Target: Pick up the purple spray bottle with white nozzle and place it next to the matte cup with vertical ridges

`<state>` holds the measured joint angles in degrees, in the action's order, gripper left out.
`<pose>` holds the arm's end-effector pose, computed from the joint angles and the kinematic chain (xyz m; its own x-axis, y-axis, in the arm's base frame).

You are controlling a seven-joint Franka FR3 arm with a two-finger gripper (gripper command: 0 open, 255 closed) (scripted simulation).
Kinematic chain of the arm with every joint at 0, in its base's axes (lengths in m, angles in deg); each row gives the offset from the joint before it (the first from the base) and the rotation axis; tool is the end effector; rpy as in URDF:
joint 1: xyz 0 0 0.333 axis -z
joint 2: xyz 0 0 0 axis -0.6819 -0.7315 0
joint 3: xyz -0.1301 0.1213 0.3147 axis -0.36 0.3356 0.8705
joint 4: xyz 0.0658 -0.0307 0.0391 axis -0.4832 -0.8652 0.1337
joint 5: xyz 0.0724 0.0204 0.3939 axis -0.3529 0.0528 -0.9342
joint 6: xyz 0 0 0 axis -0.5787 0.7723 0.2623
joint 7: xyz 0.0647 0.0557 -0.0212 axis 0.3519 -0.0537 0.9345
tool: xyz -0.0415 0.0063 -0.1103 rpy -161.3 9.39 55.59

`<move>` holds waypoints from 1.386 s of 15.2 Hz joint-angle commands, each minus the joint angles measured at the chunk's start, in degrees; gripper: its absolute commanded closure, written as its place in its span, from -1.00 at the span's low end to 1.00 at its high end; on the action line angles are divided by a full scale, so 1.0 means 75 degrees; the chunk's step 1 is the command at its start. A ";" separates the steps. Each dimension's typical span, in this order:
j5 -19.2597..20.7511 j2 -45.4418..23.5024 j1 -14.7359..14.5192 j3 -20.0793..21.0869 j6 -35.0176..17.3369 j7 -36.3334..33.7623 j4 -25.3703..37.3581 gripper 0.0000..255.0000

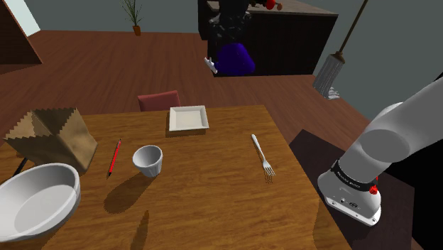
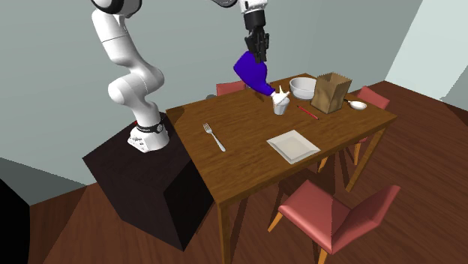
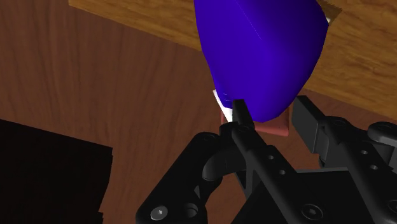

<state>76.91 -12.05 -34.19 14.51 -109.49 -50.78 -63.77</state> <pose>0.4530 0.2065 0.6434 0.9238 -0.1858 0.3346 -0.2325 -0.9669 0.1049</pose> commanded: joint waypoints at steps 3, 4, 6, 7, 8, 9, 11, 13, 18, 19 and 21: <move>0.0485 -0.0847 -0.0078 0.0773 0.0363 -0.0970 0.0914 1.00; 0.0654 -0.1102 -0.0111 0.0961 0.0467 -0.1216 0.1167 1.00; 0.1052 -0.1663 -0.0214 0.1335 0.0710 -0.1725 0.1714 1.00; 0.1284 -0.1973 -0.0295 0.1512 0.0853 -0.1986 0.2010 1.00; 0.1536 -0.2301 -0.0395 0.1683 0.1011 -0.2248 0.2322 1.00; 0.1807 -0.2647 -0.0534 0.1832 0.1185 -0.2509 0.2651 1.00; 0.2106 -0.3020 -0.0749 0.1926 0.1290 -0.2808 0.2912 1.00; 0.2082 -0.2973 -0.0731 0.1898 0.1076 -0.2851 0.2665 1.00; 0.2071 -0.2902 -0.0676 0.1871 0.0567 -0.2979 0.2094 1.00; 0.2076 -0.2895 -0.0668 0.1866 0.0469 -0.3008 0.1987 1.00; 0.2094 -0.2889 -0.0655 0.1857 0.0275 -0.3070 0.1781 1.00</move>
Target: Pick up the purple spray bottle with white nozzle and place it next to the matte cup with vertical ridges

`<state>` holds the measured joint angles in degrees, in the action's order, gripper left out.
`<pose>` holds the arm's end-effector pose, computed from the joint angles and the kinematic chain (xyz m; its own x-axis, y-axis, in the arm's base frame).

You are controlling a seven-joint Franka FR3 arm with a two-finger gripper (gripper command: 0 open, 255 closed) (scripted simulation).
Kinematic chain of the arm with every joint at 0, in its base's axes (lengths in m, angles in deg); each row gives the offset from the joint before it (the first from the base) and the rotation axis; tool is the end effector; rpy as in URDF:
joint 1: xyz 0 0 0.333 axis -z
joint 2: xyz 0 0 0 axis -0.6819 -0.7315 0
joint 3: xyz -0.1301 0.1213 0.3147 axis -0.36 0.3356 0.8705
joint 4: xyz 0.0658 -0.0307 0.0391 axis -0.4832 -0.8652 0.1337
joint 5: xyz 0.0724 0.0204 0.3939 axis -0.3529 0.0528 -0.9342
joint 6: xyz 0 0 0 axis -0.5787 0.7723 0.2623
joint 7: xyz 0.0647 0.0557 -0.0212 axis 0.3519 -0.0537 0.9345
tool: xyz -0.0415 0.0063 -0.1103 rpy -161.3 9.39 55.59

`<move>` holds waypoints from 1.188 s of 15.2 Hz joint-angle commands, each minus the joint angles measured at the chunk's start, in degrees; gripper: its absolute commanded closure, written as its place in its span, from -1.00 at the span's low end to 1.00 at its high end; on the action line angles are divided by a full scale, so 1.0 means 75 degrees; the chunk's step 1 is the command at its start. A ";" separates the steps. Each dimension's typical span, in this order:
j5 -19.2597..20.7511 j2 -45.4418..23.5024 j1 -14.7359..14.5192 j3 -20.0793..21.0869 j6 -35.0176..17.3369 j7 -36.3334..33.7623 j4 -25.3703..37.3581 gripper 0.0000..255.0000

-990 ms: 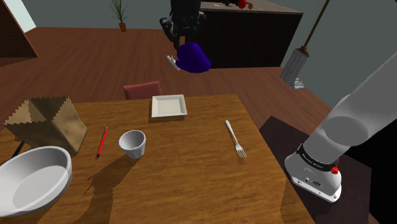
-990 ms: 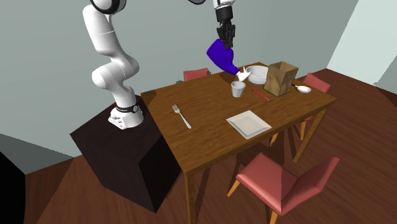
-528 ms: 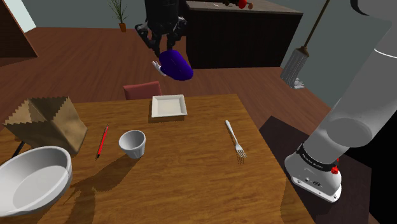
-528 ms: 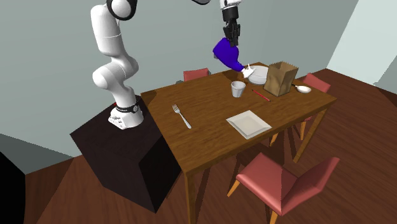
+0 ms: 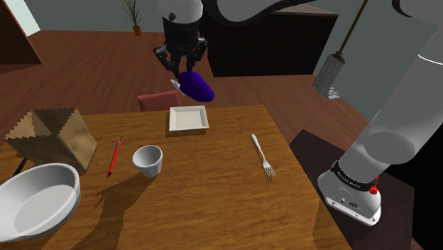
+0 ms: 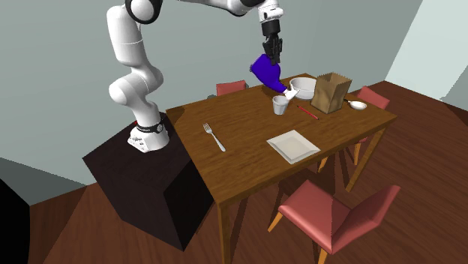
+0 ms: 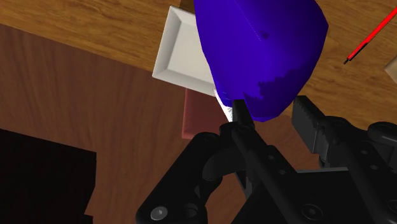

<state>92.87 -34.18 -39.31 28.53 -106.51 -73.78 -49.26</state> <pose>0.4929 0.3552 0.5938 0.9235 -0.1875 0.3348 -0.2340 -0.9666 0.1042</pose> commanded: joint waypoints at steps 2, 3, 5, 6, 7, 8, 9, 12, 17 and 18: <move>-0.0007 0.0058 0.0038 -0.0020 -0.0311 -0.0070 -0.0350 1.00; 0.0010 0.0053 0.0042 -0.0024 -0.0404 -0.0105 -0.0445 1.00; 0.0050 0.0035 0.0047 -0.0032 -0.0588 -0.0179 -0.0629 1.00; 0.0074 0.0023 0.0049 -0.0036 -0.0678 -0.0218 -0.0717 1.00; 0.0100 0.0009 0.0050 -0.0040 -0.0767 -0.0258 -0.0804 1.00; 0.0128 -0.0008 0.0051 -0.0044 -0.0855 -0.0300 -0.0888 1.00; 0.0159 -0.0026 0.0050 -0.0048 -0.0942 -0.0343 -0.0971 1.00; 0.0264 -0.0095 0.0046 -0.0061 -0.1198 -0.0479 -0.1205 1.00; 0.0484 -0.0250 0.0027 -0.0091 -0.1606 -0.0733 -0.1557 1.00; 0.0534 -0.0287 0.0022 -0.0099 -0.1684 -0.0788 -0.1621 1.00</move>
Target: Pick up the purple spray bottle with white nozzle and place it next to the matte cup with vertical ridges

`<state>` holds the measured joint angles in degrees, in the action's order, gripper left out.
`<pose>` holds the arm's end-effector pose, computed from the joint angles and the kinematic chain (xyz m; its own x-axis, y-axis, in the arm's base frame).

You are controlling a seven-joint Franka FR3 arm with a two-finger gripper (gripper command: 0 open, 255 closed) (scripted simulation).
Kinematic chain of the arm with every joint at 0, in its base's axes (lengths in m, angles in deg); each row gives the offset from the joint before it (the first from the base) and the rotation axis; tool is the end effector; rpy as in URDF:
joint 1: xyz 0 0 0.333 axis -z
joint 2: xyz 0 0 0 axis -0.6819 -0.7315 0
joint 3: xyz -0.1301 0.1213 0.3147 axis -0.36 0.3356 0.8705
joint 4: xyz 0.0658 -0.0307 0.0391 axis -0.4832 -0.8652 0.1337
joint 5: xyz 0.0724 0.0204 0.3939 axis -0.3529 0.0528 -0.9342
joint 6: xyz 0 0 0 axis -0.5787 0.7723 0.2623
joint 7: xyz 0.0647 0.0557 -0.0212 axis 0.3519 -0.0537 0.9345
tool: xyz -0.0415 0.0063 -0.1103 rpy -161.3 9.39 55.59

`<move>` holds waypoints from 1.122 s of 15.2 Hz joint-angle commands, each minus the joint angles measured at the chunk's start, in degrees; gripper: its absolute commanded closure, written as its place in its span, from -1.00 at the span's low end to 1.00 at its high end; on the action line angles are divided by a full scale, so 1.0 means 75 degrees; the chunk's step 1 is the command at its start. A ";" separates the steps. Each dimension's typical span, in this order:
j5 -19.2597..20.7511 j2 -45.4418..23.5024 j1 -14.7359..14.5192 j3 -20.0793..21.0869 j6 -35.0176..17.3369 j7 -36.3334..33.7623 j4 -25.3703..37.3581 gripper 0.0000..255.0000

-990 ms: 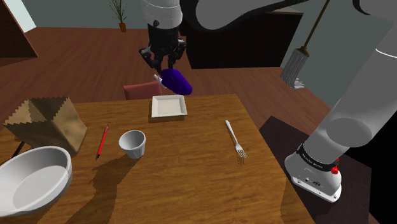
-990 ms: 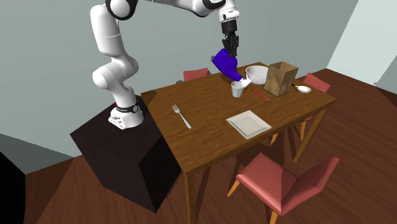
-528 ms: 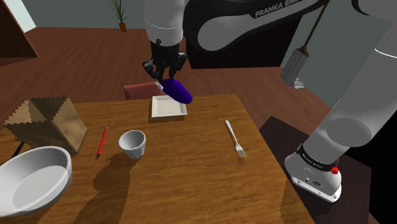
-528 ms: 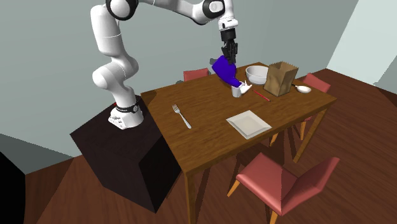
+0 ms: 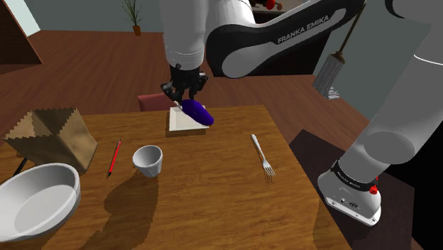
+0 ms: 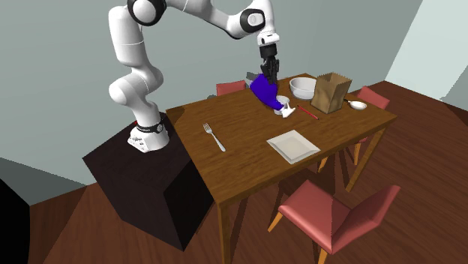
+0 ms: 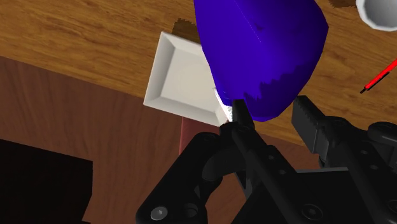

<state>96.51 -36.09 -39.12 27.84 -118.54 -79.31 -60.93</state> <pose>0.4929 0.3534 0.4969 0.9233 -0.1879 0.3349 -0.2344 -0.9666 0.1039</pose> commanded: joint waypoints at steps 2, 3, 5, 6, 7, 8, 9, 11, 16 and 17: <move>0.0156 -0.0112 -0.0018 -0.0025 -0.0234 -0.0165 -0.0188 1.00; 0.0213 -0.0154 -0.0026 -0.0034 -0.0310 -0.0224 -0.0246 1.00; 0.0334 -0.0245 -0.0044 -0.0056 -0.0457 -0.0345 -0.0358 1.00; 0.0397 -0.0292 -0.0054 -0.0069 -0.0529 -0.0407 -0.0411 1.00; 0.0462 -0.0342 -0.0066 -0.0082 -0.0600 -0.0471 -0.0462 1.00; 0.0530 -0.0393 -0.0078 -0.0097 -0.0670 -0.0536 -0.0511 1.00; 0.0599 -0.0445 -0.0090 -0.0112 -0.0739 -0.0601 -0.0558 1.00; 0.0743 -0.0555 -0.0119 -0.0147 -0.0874 -0.0736 -0.0647 1.00; 0.1132 -0.0854 -0.0208 -0.0256 -0.1191 -0.1091 -0.0836 1.00; 0.1215 -0.0917 -0.0229 -0.0282 -0.1251 -0.1164 -0.0868 1.00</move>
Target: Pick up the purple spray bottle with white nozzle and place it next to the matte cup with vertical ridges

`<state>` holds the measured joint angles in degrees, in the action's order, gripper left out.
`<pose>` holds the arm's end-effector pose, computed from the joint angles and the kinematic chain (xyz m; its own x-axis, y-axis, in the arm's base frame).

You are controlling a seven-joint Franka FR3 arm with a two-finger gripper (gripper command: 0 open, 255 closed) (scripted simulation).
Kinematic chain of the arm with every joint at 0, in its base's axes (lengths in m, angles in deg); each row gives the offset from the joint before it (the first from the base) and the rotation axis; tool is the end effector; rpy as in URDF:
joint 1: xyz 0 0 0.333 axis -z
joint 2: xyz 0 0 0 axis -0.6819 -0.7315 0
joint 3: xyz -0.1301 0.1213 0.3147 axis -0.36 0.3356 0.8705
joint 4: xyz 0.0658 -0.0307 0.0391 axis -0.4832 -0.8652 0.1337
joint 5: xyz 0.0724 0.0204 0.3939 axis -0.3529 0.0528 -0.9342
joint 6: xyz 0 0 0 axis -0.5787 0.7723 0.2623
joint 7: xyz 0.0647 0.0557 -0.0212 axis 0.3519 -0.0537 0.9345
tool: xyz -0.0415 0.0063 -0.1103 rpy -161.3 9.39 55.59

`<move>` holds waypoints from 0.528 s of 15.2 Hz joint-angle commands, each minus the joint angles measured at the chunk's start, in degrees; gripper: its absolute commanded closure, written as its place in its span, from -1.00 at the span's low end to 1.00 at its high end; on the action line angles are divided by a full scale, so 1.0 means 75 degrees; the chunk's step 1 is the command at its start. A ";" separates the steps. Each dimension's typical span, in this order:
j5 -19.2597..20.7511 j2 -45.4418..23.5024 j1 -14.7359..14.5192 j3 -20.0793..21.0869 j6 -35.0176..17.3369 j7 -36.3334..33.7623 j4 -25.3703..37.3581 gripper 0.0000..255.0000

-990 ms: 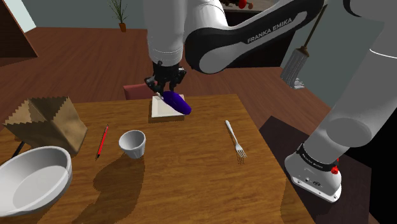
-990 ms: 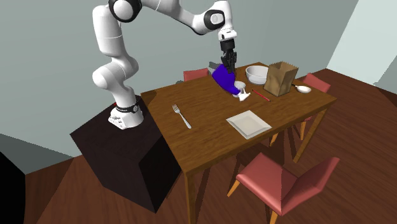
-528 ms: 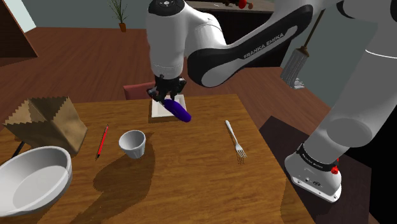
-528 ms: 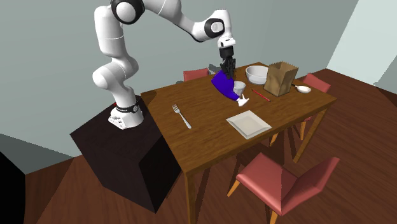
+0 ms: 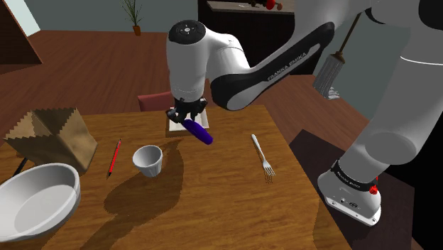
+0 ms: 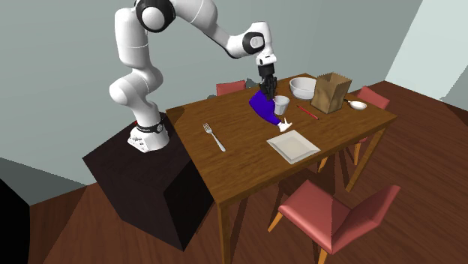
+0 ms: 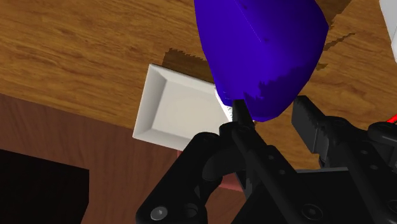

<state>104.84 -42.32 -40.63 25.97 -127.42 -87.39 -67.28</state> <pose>0.4964 0.3529 0.4059 0.9233 -0.1878 0.3350 -0.2344 -0.9666 0.1040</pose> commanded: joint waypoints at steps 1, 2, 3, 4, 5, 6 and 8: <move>0.0188 -0.0151 -0.0049 -0.0058 -0.0126 -0.0161 -0.0052 1.00; 0.0272 -0.0216 -0.0072 -0.0088 -0.0184 -0.0235 -0.0080 1.00; 0.0358 -0.0283 -0.0096 -0.0118 -0.0241 -0.0310 -0.0107 1.00; 0.0445 -0.0351 -0.0120 -0.0148 -0.0297 -0.0386 -0.0132 1.00; 0.0533 -0.0420 -0.0146 -0.0181 -0.0352 -0.0463 -0.0155 1.00; 0.0622 -0.0489 -0.0172 -0.0215 -0.0407 -0.0539 -0.0176 1.00; 0.0801 -0.0631 -0.0228 -0.0286 -0.0512 -0.0694 -0.0213 1.00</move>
<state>110.14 -46.45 -42.05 24.07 -131.00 -91.96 -68.91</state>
